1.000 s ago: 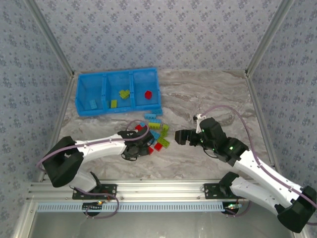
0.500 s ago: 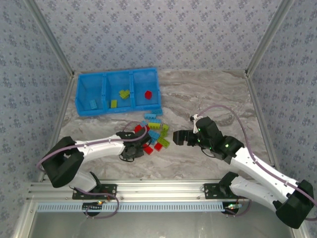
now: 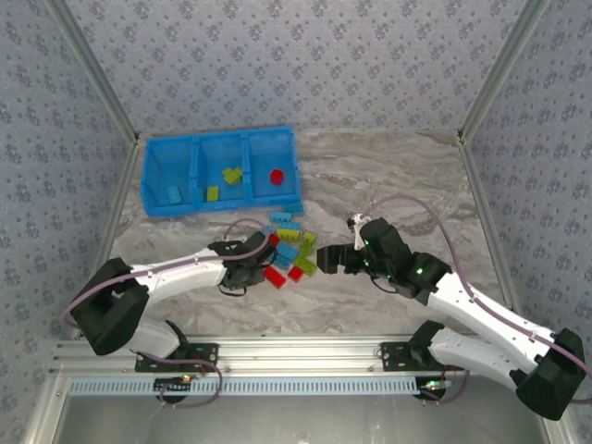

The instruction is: Sort the legos into containers by color

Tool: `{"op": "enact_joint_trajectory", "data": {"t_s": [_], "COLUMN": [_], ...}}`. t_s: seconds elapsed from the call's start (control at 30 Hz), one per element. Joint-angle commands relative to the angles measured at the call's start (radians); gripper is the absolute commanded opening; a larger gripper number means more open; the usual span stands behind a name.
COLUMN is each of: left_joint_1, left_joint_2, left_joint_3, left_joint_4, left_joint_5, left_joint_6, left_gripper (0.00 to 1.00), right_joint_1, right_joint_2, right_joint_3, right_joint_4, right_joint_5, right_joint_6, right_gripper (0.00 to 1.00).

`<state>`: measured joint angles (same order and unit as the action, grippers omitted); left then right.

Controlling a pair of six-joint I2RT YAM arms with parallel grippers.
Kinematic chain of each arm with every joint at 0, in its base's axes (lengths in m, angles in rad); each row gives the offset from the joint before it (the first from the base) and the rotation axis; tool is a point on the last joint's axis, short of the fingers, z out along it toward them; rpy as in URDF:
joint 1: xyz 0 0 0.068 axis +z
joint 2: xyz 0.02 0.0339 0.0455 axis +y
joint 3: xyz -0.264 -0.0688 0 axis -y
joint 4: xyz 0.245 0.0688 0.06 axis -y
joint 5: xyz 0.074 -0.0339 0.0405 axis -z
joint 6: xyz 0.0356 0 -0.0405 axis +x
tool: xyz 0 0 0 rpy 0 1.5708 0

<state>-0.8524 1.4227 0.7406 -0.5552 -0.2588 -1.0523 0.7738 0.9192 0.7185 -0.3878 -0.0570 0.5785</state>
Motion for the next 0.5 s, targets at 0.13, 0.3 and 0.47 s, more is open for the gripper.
{"op": "enact_joint_trajectory", "data": {"t_s": [0.13, 0.3, 0.47], "left_joint_1": [0.003, 0.002, 0.070], "left_joint_2": [-0.045, -0.176, -0.149], "left_joint_3": [-0.011, 0.082, 0.273], "left_joint_4": [0.015, 0.019, 0.077], "left_joint_5": [0.023, 0.001, -0.089], "left_joint_6": [0.028, 0.104, 0.270], "left_gripper": [0.14, 0.14, 0.16], "right_joint_1": [0.061, 0.114, 0.108], "right_joint_2": [0.053, 0.075, -0.006], "right_joint_3": [0.059, 0.092, 0.067], "right_joint_4": [0.027, 0.027, 0.064], "right_joint_5": [-0.139, -0.073, 0.036], "right_joint_6": [-0.102, -0.121, -0.116], "right_gripper": [1.00, 1.00, 1.00]}}
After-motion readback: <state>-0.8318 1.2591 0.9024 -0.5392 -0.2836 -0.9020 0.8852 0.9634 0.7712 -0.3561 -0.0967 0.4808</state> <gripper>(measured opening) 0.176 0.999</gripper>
